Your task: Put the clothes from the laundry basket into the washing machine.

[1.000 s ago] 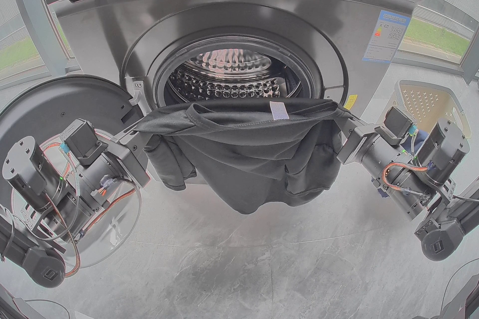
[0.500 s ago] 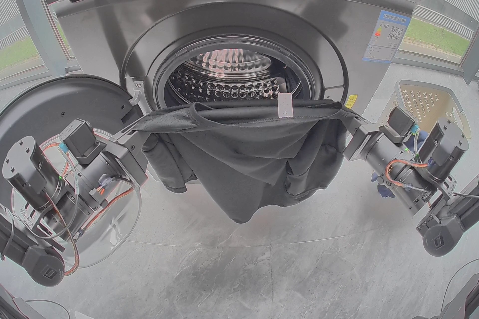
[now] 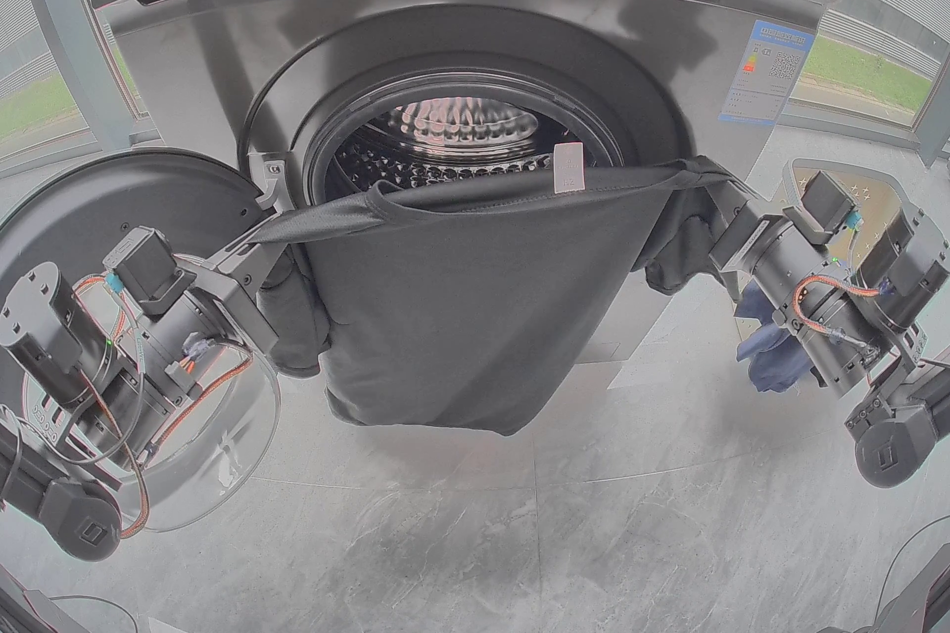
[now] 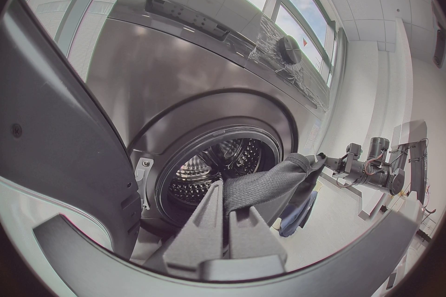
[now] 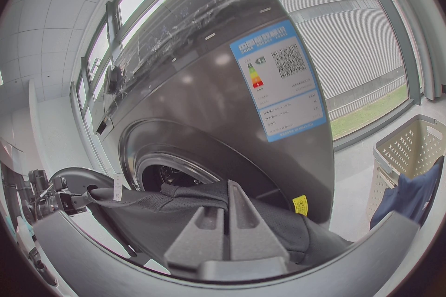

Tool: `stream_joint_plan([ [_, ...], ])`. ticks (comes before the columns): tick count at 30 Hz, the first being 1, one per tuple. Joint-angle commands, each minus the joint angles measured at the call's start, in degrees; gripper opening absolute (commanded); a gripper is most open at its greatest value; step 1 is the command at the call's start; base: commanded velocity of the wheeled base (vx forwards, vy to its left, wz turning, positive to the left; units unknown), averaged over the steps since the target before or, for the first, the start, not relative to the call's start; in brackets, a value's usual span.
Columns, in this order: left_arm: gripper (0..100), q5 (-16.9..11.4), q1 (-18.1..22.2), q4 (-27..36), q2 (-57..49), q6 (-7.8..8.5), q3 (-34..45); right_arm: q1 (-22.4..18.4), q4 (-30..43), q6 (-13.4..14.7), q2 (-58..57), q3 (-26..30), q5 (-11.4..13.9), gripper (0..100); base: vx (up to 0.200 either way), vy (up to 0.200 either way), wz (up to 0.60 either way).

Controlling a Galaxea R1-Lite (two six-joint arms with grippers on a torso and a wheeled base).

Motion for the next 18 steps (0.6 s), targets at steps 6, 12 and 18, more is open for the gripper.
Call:
stream_joint_plan([
  [6, 0, -0.1, -0.2, 0.1, -0.9, 0.14, -0.5, 1.3, 0.1, -0.4, -1.4, -1.3, 0.0, 0, 0.0, 0.0, 0.0],
  [12, 0, -0.1, -0.6, 0.0, -1.4, 0.32, -1.9, 1.4, 0.3, -0.8, -2.1, -1.4, 0.0, 0, 0.0, 0.0, 0.0],
  [18, 0, -0.1, -0.1, 0.0, -1.3, 0.32, -4.4, 1.6, 0.6, -1.1, -2.2, -2.2, 0.1, 0, 0.0, 0.0, 0.0],
])
